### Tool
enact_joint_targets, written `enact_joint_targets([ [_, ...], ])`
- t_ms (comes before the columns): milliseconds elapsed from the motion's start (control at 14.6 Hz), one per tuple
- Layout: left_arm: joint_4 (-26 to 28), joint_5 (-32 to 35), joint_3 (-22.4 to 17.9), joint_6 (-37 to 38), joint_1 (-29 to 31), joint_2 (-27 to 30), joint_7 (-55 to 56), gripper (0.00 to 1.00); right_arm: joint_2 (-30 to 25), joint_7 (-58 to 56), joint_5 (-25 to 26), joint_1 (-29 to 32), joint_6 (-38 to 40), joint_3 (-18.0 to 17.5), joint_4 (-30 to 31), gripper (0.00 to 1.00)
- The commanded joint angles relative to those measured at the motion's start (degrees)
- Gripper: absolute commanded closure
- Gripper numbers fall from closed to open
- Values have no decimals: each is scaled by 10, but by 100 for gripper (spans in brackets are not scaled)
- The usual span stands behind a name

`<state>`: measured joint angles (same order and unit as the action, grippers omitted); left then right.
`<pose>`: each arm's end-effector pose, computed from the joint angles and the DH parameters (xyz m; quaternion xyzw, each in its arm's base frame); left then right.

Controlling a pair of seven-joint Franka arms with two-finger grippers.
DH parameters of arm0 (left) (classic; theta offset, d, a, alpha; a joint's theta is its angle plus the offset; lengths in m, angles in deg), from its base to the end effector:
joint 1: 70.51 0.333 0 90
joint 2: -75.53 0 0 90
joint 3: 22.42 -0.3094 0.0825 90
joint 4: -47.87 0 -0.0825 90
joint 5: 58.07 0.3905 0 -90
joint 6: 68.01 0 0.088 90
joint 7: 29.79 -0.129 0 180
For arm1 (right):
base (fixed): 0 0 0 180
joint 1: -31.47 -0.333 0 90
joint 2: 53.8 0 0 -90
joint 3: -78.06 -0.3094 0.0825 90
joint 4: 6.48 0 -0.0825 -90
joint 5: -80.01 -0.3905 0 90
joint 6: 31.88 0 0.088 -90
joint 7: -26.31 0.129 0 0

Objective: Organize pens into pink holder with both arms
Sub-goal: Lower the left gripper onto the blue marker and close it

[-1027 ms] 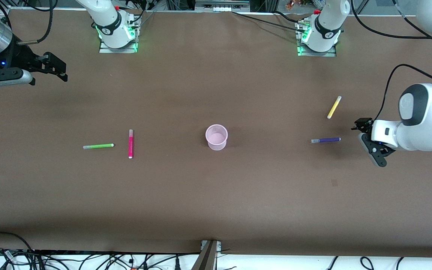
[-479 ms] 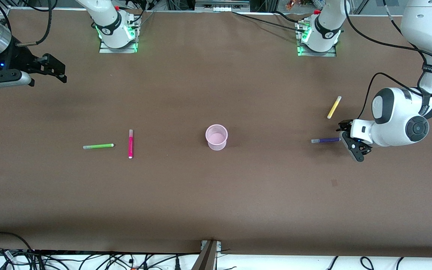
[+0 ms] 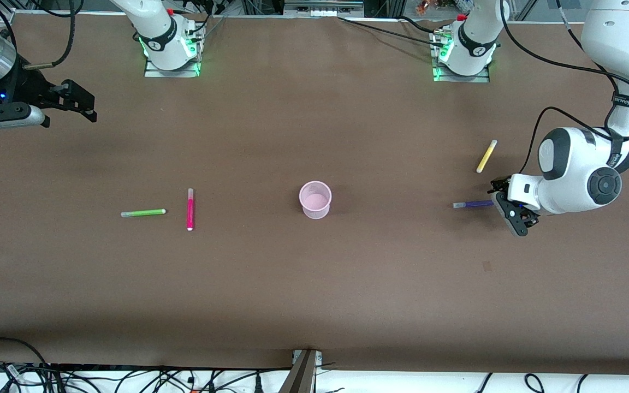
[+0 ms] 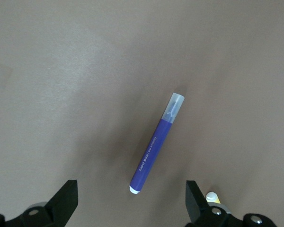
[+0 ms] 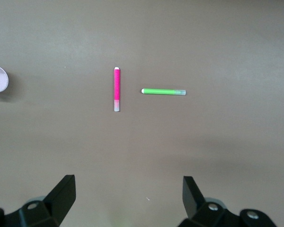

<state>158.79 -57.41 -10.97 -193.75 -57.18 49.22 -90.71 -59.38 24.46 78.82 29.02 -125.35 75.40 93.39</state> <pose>0.5981 0.0210 0.2044 0.8665 -0.4883 -0.0604 0.0843 0.5313 0.0511 0.5717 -0.9981 -0.0599 0.0074 0.0079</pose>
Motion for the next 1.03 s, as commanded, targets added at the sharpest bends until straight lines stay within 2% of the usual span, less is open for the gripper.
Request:
enact_joint_targets([
  [0, 10, 0, 1, -29, 2, -14, -33, 0, 0, -1, 0, 3, -2, -1, -2, 0],
  [822, 15, 37, 0, -47, 30, -59, -64, 0, 17, -2, 5, 3, -2, -1, -2, 0],
  [959, 18, 38, 0, -47, 30, -58, -64, 12, 28, -3, 7, 2, -2, -1, -2, 0],
])
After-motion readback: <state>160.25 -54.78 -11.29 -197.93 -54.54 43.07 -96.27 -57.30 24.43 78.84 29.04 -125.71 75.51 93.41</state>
